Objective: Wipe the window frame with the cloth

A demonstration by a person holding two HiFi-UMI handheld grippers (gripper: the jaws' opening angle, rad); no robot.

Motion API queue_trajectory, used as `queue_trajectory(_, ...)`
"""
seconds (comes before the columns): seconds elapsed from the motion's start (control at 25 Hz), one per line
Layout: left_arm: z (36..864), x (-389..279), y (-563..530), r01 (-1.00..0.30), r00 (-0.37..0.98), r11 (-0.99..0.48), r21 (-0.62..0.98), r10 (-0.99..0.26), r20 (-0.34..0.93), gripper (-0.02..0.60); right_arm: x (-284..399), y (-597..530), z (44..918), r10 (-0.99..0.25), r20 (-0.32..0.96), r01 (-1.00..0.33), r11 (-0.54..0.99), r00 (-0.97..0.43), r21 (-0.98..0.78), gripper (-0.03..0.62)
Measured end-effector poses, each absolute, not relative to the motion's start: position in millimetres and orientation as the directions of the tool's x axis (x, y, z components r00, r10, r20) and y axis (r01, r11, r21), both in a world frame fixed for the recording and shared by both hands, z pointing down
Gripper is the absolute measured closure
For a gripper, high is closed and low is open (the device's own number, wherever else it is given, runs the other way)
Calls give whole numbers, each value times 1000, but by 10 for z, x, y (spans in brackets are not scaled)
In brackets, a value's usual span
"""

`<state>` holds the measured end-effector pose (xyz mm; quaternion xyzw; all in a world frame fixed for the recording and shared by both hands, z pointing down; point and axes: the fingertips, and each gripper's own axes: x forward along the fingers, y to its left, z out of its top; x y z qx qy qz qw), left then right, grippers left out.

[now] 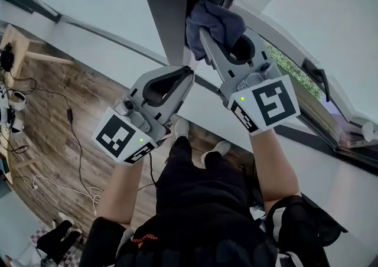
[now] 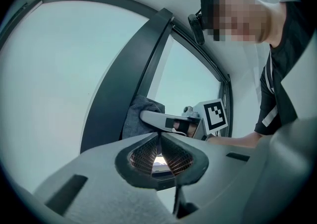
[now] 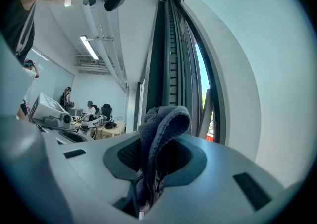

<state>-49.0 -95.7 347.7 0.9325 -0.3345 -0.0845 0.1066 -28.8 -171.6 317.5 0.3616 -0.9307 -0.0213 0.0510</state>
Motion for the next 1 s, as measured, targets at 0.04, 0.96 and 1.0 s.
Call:
queue_trajectory(0.04, 3501, -492, -954, -606, 762, -753, 258, -642, -84, 545, -292, -1717, 3220, -677, 86, -673, 736, -731, 74, 513)
queue_trajectory(0.96, 4016, -564, -904, -603, 762, -729, 324, -647, -36, 545, -259, -1743, 4202, -682, 215, -702, 712, -699, -18, 513)
queue_trajectory(1.0, 4035, -556, -903, -602, 763, -729, 327, -646, -34, 545, -251, -1745, 4222, -686, 214, -706, 708, -696, -25, 513)
